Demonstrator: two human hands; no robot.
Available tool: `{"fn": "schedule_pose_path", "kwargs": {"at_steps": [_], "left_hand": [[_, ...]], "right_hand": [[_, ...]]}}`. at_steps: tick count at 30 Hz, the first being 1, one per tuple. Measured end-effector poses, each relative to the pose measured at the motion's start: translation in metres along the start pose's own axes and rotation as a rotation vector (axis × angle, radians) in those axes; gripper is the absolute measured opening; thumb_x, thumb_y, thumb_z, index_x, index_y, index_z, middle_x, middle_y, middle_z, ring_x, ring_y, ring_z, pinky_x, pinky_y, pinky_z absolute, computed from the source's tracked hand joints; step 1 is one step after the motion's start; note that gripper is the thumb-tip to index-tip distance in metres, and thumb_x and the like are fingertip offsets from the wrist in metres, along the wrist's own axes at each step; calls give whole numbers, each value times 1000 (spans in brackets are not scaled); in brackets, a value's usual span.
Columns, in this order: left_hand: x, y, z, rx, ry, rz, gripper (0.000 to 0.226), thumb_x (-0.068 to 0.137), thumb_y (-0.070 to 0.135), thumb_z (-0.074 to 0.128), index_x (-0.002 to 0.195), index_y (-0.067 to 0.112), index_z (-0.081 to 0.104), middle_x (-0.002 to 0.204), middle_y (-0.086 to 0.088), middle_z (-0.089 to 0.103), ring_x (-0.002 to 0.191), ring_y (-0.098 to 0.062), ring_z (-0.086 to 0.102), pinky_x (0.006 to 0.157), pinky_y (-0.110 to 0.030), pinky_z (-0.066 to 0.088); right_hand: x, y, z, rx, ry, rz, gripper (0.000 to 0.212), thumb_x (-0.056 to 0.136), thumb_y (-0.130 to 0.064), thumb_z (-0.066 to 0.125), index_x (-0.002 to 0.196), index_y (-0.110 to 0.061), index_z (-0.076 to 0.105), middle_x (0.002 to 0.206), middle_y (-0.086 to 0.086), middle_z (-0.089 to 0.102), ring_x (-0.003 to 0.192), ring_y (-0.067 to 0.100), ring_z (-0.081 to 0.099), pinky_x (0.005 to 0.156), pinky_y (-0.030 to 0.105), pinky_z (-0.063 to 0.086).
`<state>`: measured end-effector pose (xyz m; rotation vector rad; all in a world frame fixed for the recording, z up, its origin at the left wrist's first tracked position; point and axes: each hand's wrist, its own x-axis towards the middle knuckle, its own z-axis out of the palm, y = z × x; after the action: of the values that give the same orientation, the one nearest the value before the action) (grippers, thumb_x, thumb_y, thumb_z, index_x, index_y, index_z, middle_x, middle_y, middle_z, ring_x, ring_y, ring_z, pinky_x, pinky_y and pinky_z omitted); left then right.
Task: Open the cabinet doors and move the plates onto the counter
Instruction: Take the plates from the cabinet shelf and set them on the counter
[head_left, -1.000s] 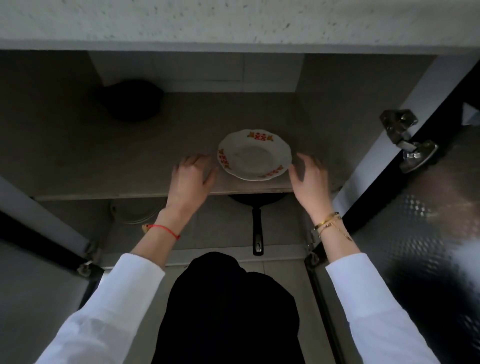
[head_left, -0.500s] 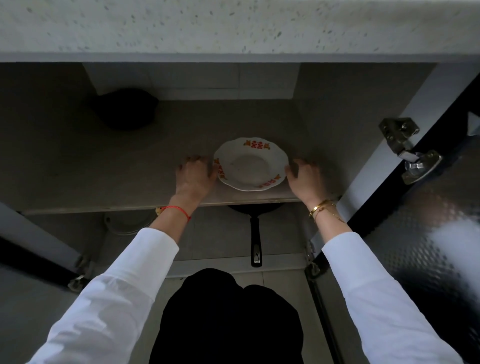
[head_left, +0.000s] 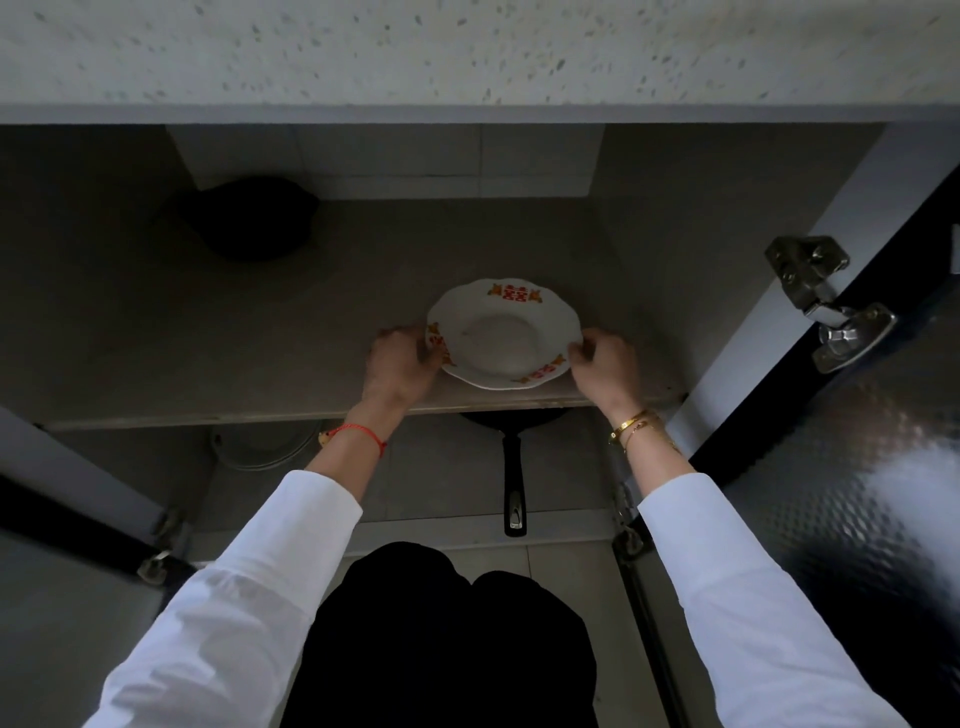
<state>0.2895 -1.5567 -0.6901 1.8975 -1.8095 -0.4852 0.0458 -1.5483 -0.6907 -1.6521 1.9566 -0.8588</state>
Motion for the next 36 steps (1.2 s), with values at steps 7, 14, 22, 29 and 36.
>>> {"fn": "schedule_pose_path", "kwargs": {"at_steps": [7, 14, 22, 29, 36], "left_hand": [[-32, -6, -8, -90, 40, 12, 23, 90, 28, 59, 93, 10, 74, 93, -13, 74, 90, -31, 67, 65, -23, 33], [-74, -3, -36, -145, 139, 89, 21, 89, 25, 62, 105, 18, 74, 105, -3, 75, 91, -19, 69, 65, -16, 40], [-122, -7, -57, -125, 194, 98, 26, 89, 27, 64, 111, 13, 71, 114, -3, 72, 107, -25, 63, 96, -38, 47], [-144, -12, -55, -205, 199, 19, 33, 88, 30, 66, 118, 15, 69, 117, 2, 69, 115, -21, 56, 101, -41, 44], [-153, -12, -51, -262, 216, 1, 35, 86, 27, 70, 118, 14, 68, 116, 0, 69, 115, -18, 57, 100, -34, 46]], "right_hand": [[-29, 4, 3, 121, 33, -42, 23, 95, -14, 52, 112, -7, 66, 109, 9, 71, 100, 22, 65, 81, 23, 48], [-66, -3, -6, 193, 89, -93, 25, 96, -20, 53, 117, -12, 63, 105, -1, 67, 93, 8, 58, 72, 15, 43], [-108, -7, -12, 220, 93, -89, 31, 94, -23, 58, 123, -15, 61, 118, 1, 69, 110, 15, 63, 96, 32, 51], [-129, -7, -13, 239, 110, -106, 29, 93, -21, 60, 121, -16, 63, 117, -2, 69, 106, 6, 61, 89, 15, 45], [-142, -5, -14, 246, 131, -88, 30, 91, -21, 62, 121, -16, 64, 117, -2, 69, 110, 9, 61, 96, 24, 47]]}}
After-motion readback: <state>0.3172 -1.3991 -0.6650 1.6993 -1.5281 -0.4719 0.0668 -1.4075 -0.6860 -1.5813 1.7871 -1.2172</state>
